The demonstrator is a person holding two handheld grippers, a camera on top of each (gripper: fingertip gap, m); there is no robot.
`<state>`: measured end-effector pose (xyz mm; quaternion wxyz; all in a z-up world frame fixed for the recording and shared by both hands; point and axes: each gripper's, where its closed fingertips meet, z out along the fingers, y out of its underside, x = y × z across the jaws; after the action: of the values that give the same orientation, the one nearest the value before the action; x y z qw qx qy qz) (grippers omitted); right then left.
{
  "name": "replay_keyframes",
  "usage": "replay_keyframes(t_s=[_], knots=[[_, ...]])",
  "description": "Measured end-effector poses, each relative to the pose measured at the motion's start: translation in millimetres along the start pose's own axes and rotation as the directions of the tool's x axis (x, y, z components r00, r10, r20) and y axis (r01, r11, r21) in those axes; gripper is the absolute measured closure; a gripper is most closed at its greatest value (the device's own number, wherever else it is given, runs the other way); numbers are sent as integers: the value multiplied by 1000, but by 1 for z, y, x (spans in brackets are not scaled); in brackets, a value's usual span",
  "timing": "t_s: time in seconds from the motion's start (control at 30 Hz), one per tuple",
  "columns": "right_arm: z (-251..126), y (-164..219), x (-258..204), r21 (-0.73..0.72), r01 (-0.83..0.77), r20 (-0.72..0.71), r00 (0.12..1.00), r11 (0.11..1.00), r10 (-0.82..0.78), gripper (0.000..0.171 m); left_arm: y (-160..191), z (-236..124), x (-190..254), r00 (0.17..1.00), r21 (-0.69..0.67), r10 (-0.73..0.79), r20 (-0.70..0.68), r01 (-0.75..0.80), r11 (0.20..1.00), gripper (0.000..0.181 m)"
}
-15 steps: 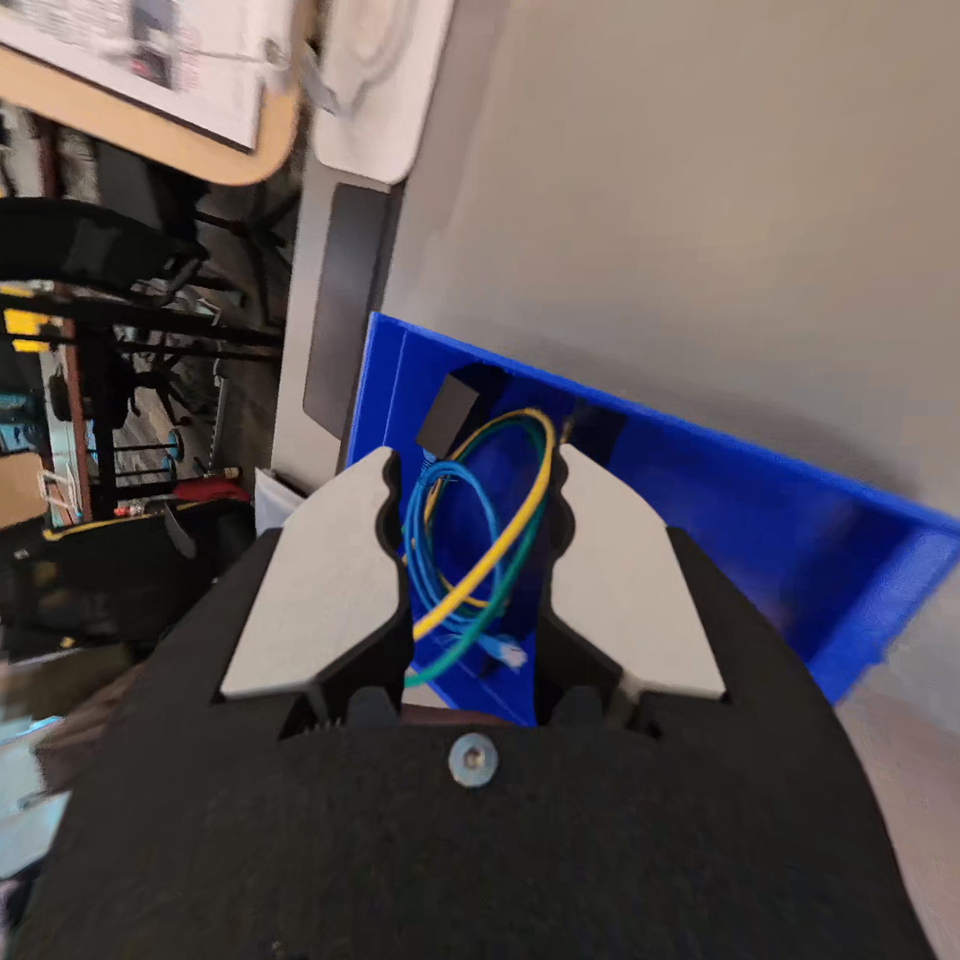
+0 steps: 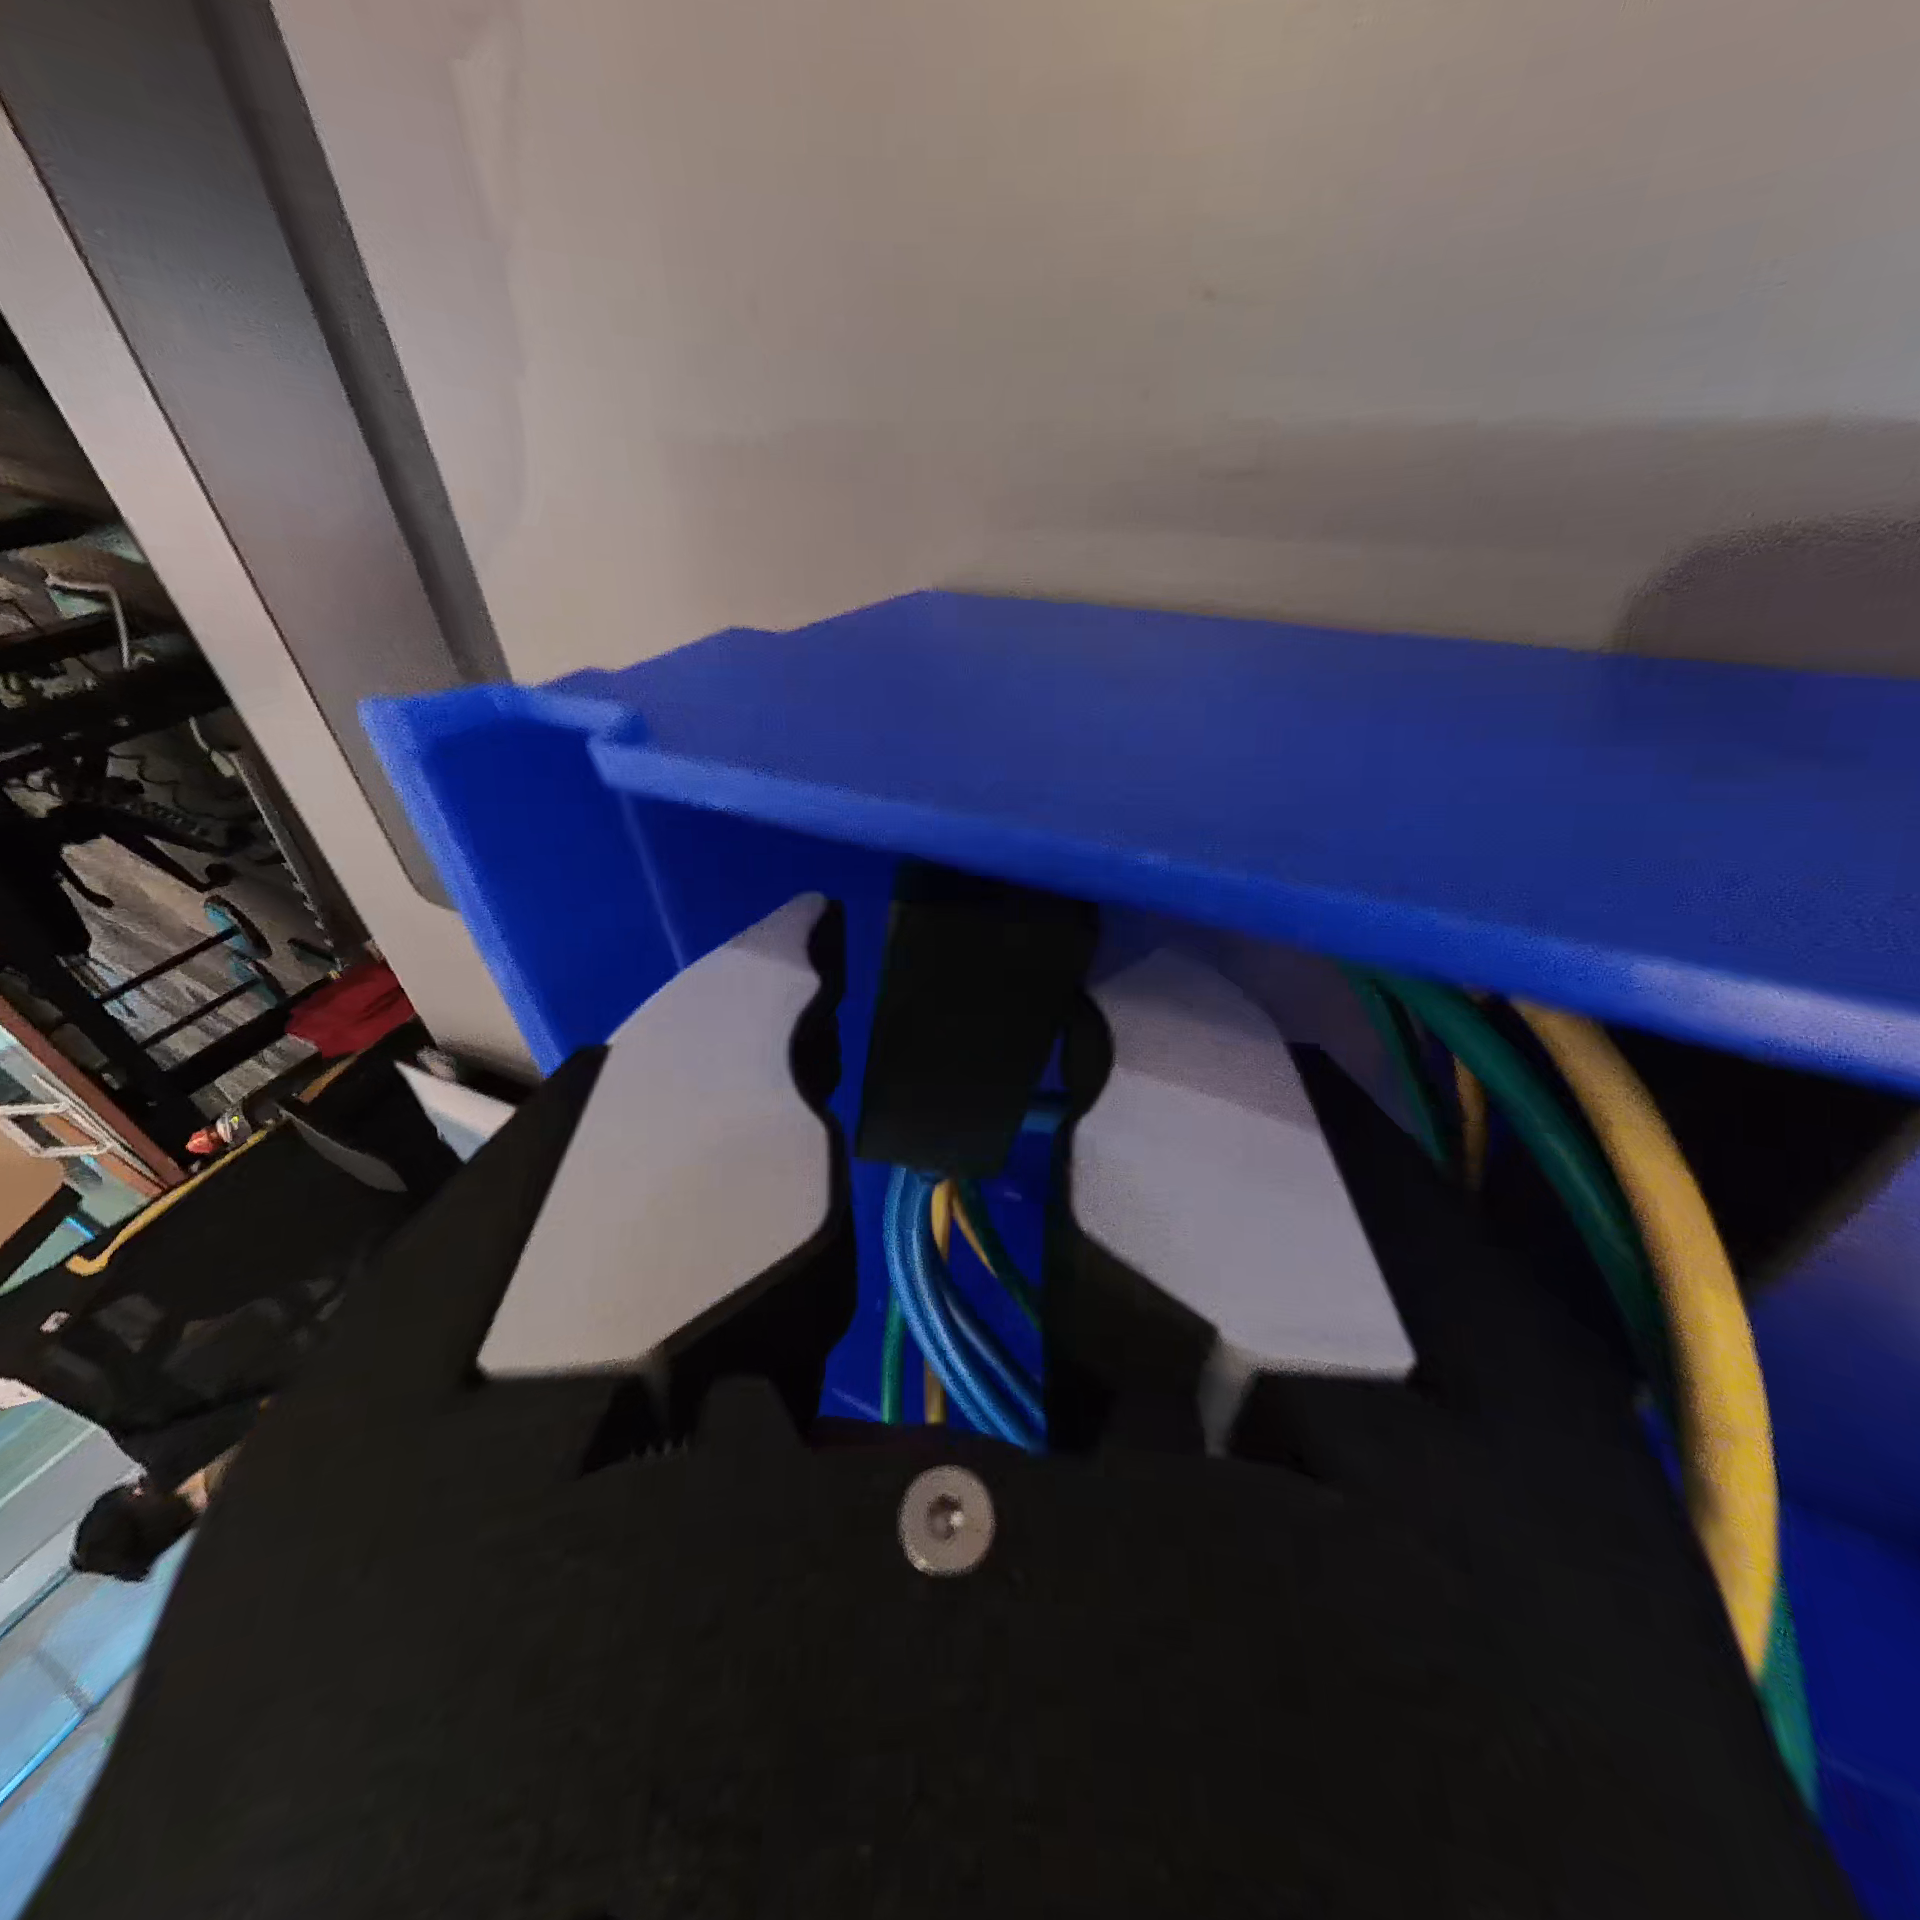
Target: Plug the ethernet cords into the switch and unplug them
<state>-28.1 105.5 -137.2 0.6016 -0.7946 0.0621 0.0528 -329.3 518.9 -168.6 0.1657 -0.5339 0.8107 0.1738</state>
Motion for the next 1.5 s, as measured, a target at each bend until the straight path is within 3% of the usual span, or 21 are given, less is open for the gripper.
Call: replay_keyframes(t_s=[0.2,0.33,0.43,0.57,0.67,0.77,0.9,1.2,1.33,1.5], knots=[[5,2,-7,-17,19,21,1000,1000,-19,130,2,4,-3,1000,-8,-10,17,11,1000,150],[7,2,-10,-22,32,29,999,999,-31,130,21,-30,-33,976,41,-182,123,178,983,151],[6,1,-13,-14,53,27,998,999,-53,130,34,-95,-68,908,199,-390,157,357,913,151],[4,0,-17,-9,96,23,995,995,-96,131,42,-218,-111,803,445,-577,147,468,764,151],[2,-2,-22,1,138,13,990,990,-138,132,20,-320,-122,774,660,-632,25,462,592,152],[0,-5,-26,14,183,2,983,983,-183,132,-11,-411,-119,751,788,-654,-91,455,414,152],[-3,-8,-29,28,224,-16,975,974,-224,133,-72,-507,-87,794,874,-550,-259,435,216,152],[-12,-16,-25,74,229,-41,973,971,-226,134,-179,-653,-14,886,907,-212,-411,421,-1,152],[-12,-18,-22,78,216,-42,976,973,-213,134,-200,-675,4,897,901,-86,-434,429,-65,152],[-17,-28,-14,129,149,-28,989,980,-146,134,-211,-647,10,863,834,84,-498,503,-227,152]])
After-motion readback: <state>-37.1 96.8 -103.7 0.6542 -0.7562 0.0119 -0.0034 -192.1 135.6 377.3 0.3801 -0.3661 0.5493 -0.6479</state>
